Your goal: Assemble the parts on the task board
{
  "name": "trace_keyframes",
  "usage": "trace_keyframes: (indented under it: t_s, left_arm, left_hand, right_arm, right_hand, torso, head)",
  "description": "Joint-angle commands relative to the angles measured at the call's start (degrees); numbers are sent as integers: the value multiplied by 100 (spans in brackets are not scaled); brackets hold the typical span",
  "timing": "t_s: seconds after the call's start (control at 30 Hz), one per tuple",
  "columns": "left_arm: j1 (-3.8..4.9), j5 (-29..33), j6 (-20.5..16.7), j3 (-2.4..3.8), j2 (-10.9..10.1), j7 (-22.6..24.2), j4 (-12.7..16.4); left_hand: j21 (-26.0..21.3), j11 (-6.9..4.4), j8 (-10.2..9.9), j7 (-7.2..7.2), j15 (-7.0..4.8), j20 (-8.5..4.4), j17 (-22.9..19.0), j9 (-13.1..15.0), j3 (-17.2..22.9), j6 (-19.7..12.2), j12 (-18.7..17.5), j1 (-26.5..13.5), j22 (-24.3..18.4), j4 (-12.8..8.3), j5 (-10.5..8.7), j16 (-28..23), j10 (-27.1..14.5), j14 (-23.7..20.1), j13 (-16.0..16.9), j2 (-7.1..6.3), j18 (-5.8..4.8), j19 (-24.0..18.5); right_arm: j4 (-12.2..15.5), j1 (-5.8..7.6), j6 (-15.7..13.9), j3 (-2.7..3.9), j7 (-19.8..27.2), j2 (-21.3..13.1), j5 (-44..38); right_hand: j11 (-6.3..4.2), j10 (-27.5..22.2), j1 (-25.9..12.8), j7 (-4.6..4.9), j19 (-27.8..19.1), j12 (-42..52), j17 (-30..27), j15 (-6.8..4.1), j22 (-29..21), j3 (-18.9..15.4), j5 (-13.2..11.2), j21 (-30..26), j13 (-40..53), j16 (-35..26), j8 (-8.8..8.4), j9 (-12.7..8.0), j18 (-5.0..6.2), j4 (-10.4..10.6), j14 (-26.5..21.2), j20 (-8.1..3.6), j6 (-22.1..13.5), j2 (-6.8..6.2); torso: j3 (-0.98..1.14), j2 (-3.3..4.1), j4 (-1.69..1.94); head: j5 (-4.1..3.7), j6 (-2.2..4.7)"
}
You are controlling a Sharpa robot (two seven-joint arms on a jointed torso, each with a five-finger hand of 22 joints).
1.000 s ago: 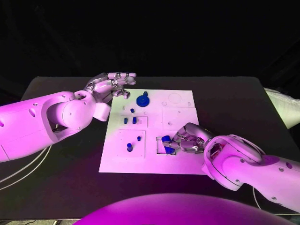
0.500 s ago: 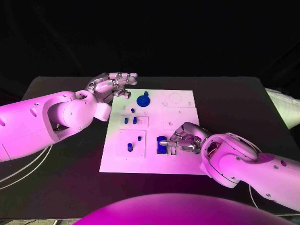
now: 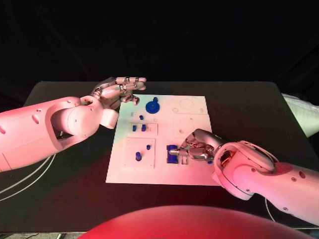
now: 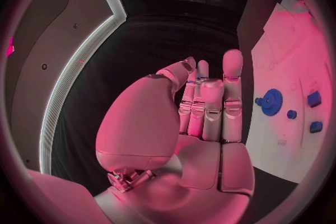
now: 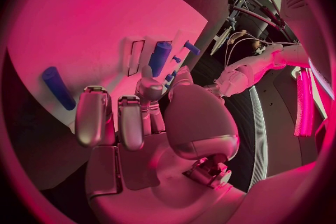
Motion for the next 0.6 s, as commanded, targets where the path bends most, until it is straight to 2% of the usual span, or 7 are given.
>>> trace_keyframes:
  t_s: [0.03,0.17,0.3,0.47,0.6]
  left_arm:
    - [2,-14,111,4,4,18,17]
    - [2,-14,114,4,4,16,20]
    - [2,-14,115,4,-3,17,19]
    - [2,-14,108,3,-22,18,15]
    - [2,-14,105,1,-27,20,8]
  left_hand:
    - [-12,0,19,18,8,-1,-5,-7,-21,-34,20,-17,-4,2,-17,-26,-32,-37,5,47,99,-57]
    - [-12,0,19,18,8,-1,-5,-7,-21,-34,20,-17,-4,2,-17,-26,-32,-37,5,47,99,-57]
    - [-12,0,19,18,8,-1,-5,-7,-21,-34,20,-17,-4,2,-17,-26,-32,-37,5,47,99,-57]
    - [-12,0,19,18,8,-1,-5,-7,-21,-34,20,-17,-4,2,-17,-26,-32,-37,5,47,99,-57]
    - [-12,0,19,18,8,-1,-5,-7,-21,-34,20,-17,-4,2,-17,-26,-32,-37,5,47,99,-57]
  right_arm:
    - [19,-2,56,-3,28,5,-262]
    - [42,-2,-72,-4,37,-23,-375]
    - [135,-4,-323,-1,137,-173,-375]
    - [355,11,-421,20,259,-621,-132]
    - [437,63,-279,29,242,-1002,-90]
  right_hand:
    - [-31,72,476,-39,3,69,161,-53,15,132,142,0,99,14,21,50,-43,-191,376,-36,25,32]
    - [-41,92,941,-41,3,112,160,-64,18,247,208,-1,167,13,23,97,-44,-419,375,-50,20,58]
    - [-15,87,1087,-5,4,97,168,-45,21,286,287,-2,180,15,-47,97,-46,-474,376,-44,-74,87]
    - [29,72,1163,53,1,56,169,-11,22,300,482,-4,176,15,-174,70,-48,-469,375,-18,-203,124]
    - [52,53,1166,81,-7,3,169,8,10,292,544,-12,148,14,-240,44,-45,-442,374,-1,-253,138]
  torso:
    - [-1,3,0]
    - [-3,0,4]
    - [7,-3,-5]
    - [9,-11,-40]
    - [18,-25,-98]
  head:
    - [-5,1]
    - [-11,1]
    - [-1,1]
    - [-38,1]
    - [-43,1]
